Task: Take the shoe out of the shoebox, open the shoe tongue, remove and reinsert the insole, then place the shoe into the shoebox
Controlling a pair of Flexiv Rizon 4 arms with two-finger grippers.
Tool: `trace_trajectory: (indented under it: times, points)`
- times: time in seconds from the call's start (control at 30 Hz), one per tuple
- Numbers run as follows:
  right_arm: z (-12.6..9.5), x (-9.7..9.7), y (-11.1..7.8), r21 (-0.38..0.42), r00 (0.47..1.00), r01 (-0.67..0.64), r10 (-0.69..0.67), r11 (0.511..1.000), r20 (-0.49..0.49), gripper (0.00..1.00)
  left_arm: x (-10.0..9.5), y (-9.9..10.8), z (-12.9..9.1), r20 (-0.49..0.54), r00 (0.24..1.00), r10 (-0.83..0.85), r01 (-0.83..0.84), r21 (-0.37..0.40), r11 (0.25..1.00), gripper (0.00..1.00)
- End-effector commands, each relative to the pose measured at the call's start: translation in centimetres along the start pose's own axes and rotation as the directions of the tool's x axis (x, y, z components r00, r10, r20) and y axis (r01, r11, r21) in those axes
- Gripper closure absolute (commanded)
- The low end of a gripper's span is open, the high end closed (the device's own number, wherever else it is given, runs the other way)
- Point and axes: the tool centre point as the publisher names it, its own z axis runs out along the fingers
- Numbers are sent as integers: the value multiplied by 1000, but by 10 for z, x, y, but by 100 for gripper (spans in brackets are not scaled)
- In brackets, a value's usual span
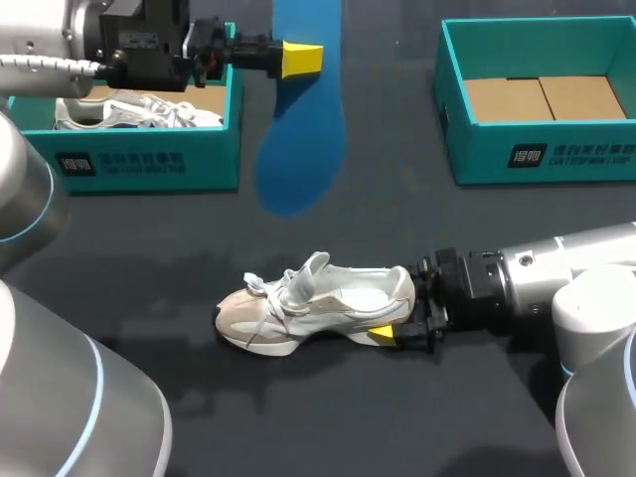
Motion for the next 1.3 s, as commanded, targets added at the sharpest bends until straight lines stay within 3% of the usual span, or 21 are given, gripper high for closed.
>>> trace_trajectory:
  times: [0.03,0.47,0.87,1.0,1.3]
  points:
    - [2,1,-1,2,1000,0,0,1000,2,100,1,2,-3,3,1000,-1,1,2,1000,100]
    - [2,1,-1,2,1000,0,0,1000,2,100,22,32,-9,-33,995,-97,98,34,995,100]
    - [2,1,-1,2,1000,0,0,1000,2,100,22,32,-9,-33,995,-97,98,34,995,100]
    - [2,1,-1,2,1000,0,0,1000,2,100,35,44,-18,-37,995,-89,90,24,996,100]
    - [2,1,-1,2,1000,0,0,1000,2,100,45,55,-37,-36,991,-130,132,59,989,100]
